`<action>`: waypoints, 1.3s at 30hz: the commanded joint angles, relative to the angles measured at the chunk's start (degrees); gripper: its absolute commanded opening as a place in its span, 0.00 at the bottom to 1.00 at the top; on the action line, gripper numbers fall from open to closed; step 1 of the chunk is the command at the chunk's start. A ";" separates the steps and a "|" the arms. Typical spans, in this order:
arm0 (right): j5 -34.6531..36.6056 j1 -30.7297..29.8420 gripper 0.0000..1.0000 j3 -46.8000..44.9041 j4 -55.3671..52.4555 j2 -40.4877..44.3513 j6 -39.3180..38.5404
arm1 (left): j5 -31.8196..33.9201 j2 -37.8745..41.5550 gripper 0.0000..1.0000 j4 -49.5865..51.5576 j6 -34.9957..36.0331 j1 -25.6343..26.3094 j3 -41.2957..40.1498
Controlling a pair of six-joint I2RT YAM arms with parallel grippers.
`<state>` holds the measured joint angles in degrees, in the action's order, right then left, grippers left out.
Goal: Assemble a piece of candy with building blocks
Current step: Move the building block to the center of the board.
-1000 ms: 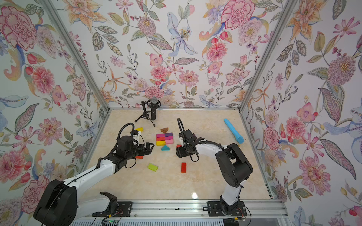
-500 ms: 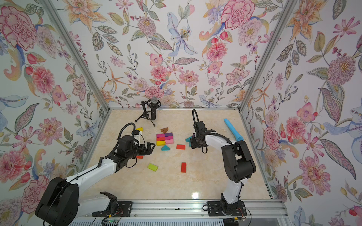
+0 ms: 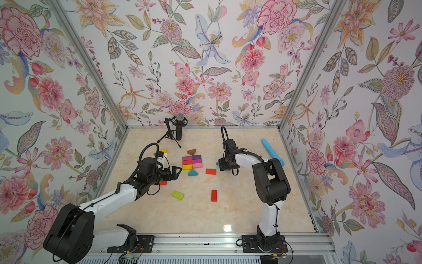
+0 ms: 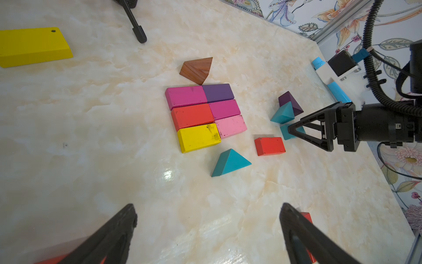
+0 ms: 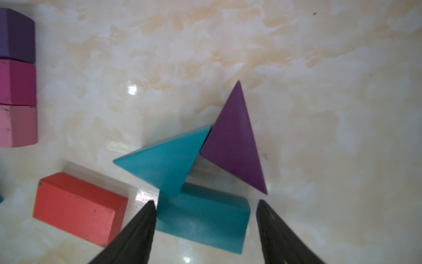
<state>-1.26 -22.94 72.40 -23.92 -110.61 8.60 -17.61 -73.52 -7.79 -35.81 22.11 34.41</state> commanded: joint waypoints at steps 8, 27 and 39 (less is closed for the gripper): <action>0.53 -2.62 0.69 -0.80 -1.24 -2.03 1.68 | -0.65 0.92 0.99 -0.95 0.82 -1.39 -0.02; 0.74 -4.66 0.65 -3.25 -0.60 -0.97 5.17 | -1.20 2.76 0.99 -1.00 0.92 -1.79 -1.19; 0.47 -4.49 0.77 -5.34 -0.37 6.32 6.41 | -1.03 3.99 0.99 0.59 1.62 -2.19 -0.76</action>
<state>-0.23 -27.31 68.77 -21.87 -108.86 13.78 -18.02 -70.89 -7.75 -35.46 20.88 33.85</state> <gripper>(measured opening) 0.766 0.989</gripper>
